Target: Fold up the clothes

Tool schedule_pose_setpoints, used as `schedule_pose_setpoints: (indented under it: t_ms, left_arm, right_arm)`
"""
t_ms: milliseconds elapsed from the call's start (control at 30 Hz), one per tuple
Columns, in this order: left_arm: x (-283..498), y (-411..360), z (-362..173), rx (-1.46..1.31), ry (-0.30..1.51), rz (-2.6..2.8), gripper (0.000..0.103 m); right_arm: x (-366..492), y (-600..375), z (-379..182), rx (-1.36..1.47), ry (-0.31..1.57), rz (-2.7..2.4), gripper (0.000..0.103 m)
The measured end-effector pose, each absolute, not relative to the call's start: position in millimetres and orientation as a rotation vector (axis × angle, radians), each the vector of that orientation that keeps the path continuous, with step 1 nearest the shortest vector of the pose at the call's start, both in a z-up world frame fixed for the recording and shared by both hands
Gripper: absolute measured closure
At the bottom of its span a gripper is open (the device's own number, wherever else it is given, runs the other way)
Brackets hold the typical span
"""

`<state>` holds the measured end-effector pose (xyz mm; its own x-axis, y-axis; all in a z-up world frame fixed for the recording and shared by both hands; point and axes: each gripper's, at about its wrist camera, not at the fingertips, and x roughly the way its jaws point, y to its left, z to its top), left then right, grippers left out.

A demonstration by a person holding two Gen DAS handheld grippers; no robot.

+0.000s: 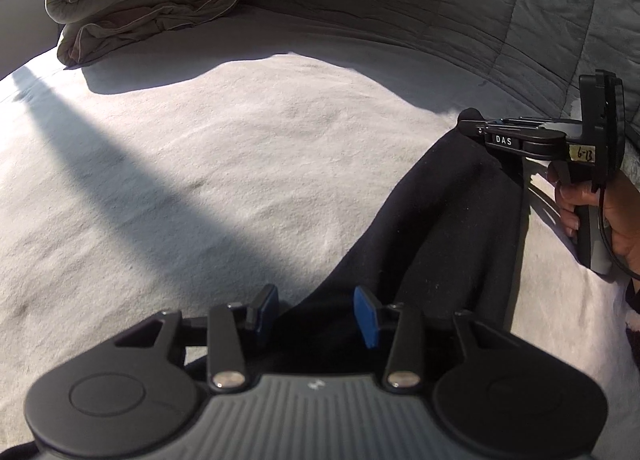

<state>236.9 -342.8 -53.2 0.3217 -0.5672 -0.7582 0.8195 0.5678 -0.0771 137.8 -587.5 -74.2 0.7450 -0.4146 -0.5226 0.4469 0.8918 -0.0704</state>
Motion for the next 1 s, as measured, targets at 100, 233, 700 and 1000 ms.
schedule_pose_setpoints:
  t_ms: [100, 233, 700, 1000]
  left_arm:
    - [226, -349, -52, 0.309, 0.788, -0.862, 0.1]
    - [209, -345, -50, 0.24, 0.612, -0.705, 0.101]
    - [180, -312, -43, 0.107, 0.537, -0.523, 0.053]
    - [136, -220, 3, 0.033, 0.464, -0.301, 0.028]
  right_arm:
    - [137, -587, -74, 0.065, 0.554, -0.472, 0.094]
    - [129, -590, -68, 0.085, 0.492, -0.519, 0.096]
    - [126, -591, -61, 0.151, 0.472, -0.524, 0.057]
    - [103, -560, -36, 0.369, 0.511, -0.365, 0.055]
